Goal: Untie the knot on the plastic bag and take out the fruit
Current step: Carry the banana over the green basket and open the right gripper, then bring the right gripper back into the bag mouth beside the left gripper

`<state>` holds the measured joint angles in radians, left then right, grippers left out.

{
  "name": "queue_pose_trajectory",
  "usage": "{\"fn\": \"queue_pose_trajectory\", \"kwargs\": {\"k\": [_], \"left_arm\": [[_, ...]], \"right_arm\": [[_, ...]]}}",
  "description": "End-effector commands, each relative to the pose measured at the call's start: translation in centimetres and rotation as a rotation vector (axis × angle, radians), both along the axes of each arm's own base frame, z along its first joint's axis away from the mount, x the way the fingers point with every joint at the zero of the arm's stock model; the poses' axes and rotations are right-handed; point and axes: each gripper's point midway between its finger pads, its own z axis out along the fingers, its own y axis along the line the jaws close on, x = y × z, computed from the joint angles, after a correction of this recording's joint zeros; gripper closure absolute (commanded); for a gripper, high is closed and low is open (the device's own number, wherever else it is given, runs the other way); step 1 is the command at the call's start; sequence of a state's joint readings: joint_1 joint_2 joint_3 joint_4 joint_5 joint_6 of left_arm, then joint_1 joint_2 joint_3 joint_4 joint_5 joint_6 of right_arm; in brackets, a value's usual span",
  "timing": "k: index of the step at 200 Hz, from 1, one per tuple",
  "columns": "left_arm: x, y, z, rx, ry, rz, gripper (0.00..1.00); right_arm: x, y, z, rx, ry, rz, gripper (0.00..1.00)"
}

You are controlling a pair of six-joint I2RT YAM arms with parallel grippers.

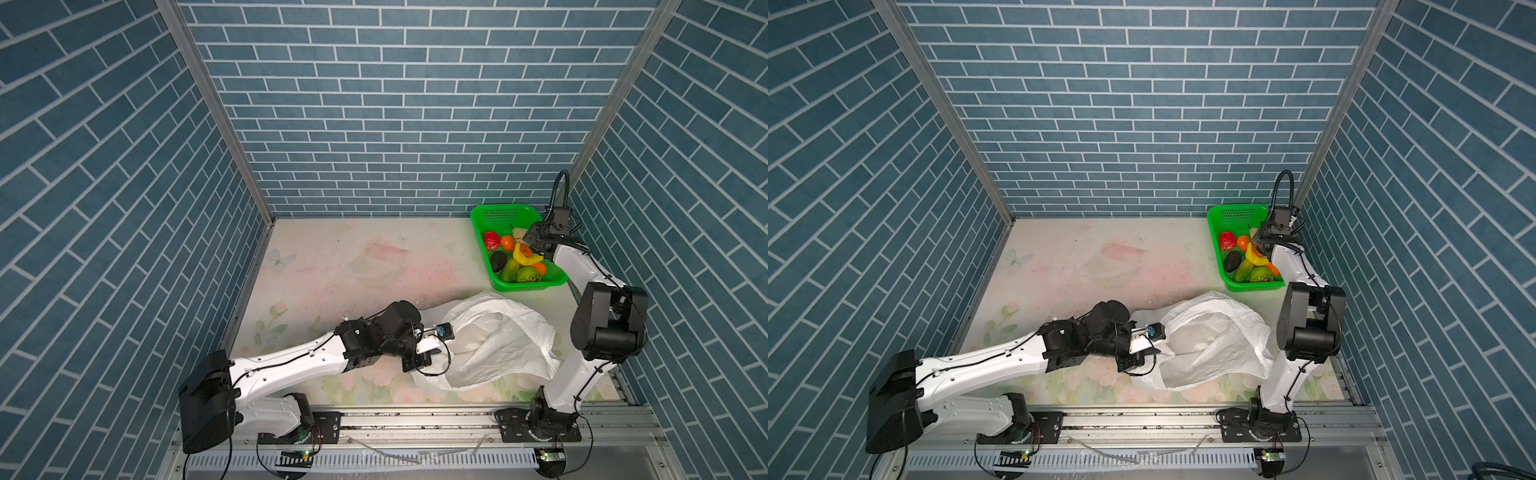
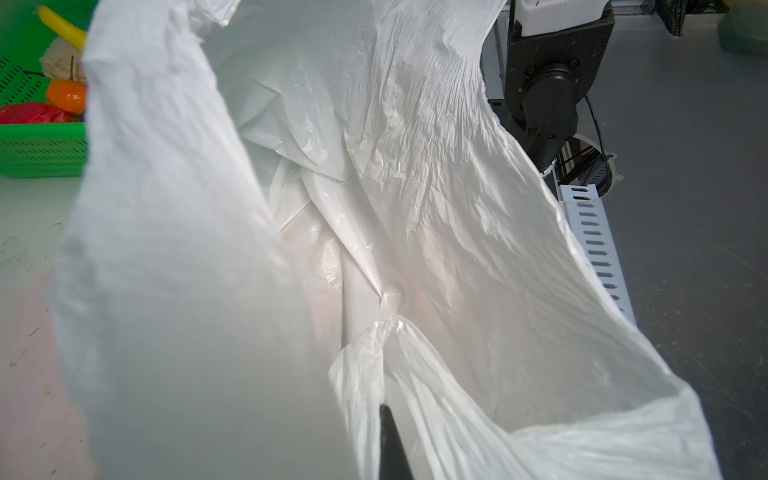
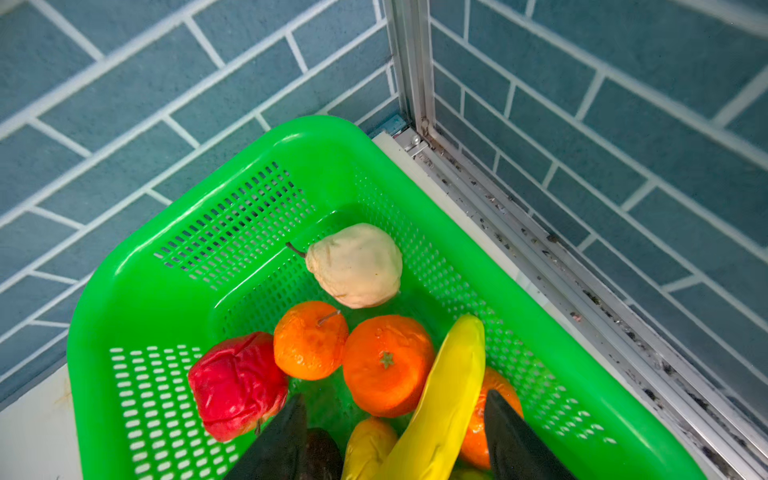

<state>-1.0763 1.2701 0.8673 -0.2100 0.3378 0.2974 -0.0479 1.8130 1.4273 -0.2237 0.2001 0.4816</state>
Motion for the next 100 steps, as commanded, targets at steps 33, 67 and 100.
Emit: {"fn": "queue_pose_trajectory", "kwargs": {"k": [33,67,100], "left_arm": [[0.0,0.2,1.8,-0.036,-0.032,-0.011,1.00],[0.2,1.1,1.7,-0.029,-0.036,0.029,1.00],[0.5,1.7,1.3,-0.010,-0.045,0.054,1.00]], "right_arm": [[-5.1,5.9,7.0,0.170,-0.022,0.241,0.31],[-12.2,11.2,9.7,0.212,0.002,0.425,0.29],[-19.2,15.6,11.3,0.266,0.019,0.579,0.28]]}}
